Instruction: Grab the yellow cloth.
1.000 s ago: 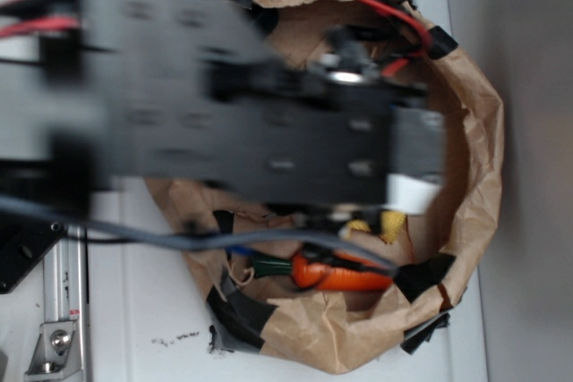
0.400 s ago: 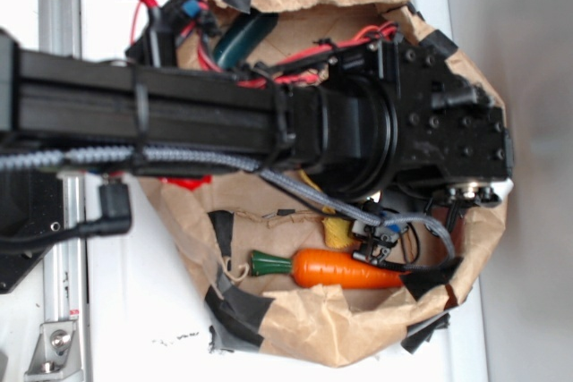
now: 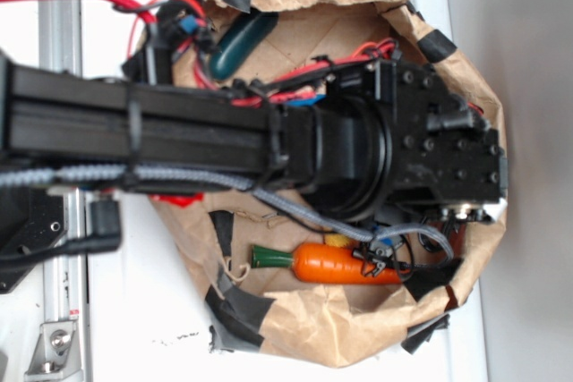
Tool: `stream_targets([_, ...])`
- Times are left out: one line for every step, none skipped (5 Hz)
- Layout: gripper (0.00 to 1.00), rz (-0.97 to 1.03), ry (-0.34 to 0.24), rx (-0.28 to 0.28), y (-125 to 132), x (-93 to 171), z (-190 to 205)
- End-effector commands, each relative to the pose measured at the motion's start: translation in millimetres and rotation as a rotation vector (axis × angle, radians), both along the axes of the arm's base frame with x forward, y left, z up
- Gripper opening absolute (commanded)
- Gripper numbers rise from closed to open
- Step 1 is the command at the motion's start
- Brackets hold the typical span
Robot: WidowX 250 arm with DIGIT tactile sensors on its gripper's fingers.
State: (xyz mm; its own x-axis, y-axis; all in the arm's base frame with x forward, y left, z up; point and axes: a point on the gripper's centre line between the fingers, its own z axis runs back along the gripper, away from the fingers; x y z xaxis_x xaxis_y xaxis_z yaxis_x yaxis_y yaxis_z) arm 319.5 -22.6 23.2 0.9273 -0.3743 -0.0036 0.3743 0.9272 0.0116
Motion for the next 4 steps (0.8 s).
stream_targets([0.0, 0.331, -0.272, -0.101, 6, -39, 75])
stream_targets([0.0, 0.587, -0.36, -0.217, 20, -63, 122])
stream_targets([0.0, 0.71, -0.36, -0.187, 20, -58, 172])
stream_targets([0.0, 0.769, -0.353, -0.129, 23, -48, 189])
